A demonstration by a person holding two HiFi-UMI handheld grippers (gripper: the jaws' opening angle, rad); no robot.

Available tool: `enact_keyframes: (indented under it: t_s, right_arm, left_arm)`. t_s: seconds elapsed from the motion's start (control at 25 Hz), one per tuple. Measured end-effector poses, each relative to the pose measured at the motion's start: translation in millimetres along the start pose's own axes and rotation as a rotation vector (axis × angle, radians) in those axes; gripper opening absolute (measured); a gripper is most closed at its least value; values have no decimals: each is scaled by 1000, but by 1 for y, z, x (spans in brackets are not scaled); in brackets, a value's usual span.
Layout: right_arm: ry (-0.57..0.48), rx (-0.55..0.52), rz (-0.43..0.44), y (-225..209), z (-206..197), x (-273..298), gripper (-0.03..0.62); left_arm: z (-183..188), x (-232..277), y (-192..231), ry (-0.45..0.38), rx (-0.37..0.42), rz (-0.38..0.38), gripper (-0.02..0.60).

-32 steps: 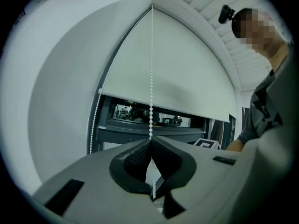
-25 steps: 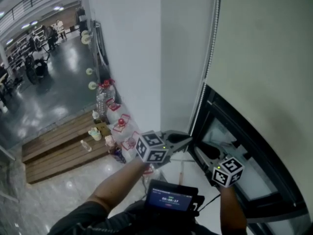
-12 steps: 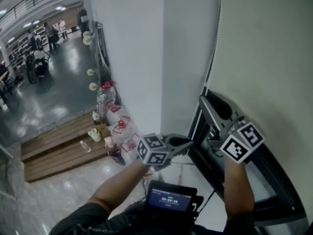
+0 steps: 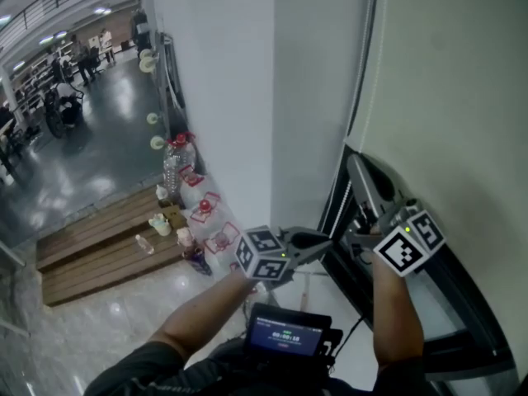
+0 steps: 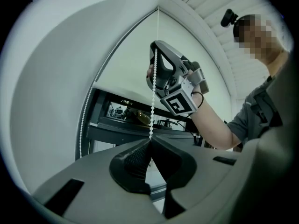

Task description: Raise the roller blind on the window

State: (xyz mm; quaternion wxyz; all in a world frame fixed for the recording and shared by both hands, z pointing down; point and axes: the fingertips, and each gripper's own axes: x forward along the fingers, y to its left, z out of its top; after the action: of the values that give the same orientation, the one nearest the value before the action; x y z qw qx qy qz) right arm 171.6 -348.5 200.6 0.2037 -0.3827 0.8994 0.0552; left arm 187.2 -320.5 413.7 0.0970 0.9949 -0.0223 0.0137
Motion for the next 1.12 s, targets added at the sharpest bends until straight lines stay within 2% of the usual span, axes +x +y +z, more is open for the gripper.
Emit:
enact_keyframes:
  t_s: [0.12, 0.24, 0.64, 0.76, 0.88, 0.92, 0.96, 1.0, 1.12]
  right_arm:
    - [-26, -3, -10, -3, 3, -6, 12]
    - [7, -37, -29, -5, -7, -12, 11]
    - [140, 43, -78, 0, -105, -37, 12]
    - [141, 45, -80, 4, -120, -43, 12]
    - [145, 42, -82, 0, -121, -45, 12]
    - [150, 41, -83, -2, -120, -46, 12]
    - [152, 42, -84, -3, -120, -46, 12]
    - [153, 44, -86, -4, -119, -47, 12]
    - [150, 47, -86, 0, -116, -48, 12]
  left_arm:
    - [-2, 9, -6, 5, 3, -15, -3]
    - [-13, 10, -4, 42, 12, -4, -3]
    - [-115, -3, 16, 251, -38, 71, -3]
    - [-131, -11, 26, 276, -86, 114, -5]
    - [-125, -21, 36, 279, -99, 154, 2]
    - [-117, -26, 40, 277, -78, 170, 21]
    - [-107, -32, 43, 266, -58, 185, 74]
    - [-93, -41, 45, 243, -50, 197, 98]
    - [-32, -64, 43, 116, -31, 219, 98]
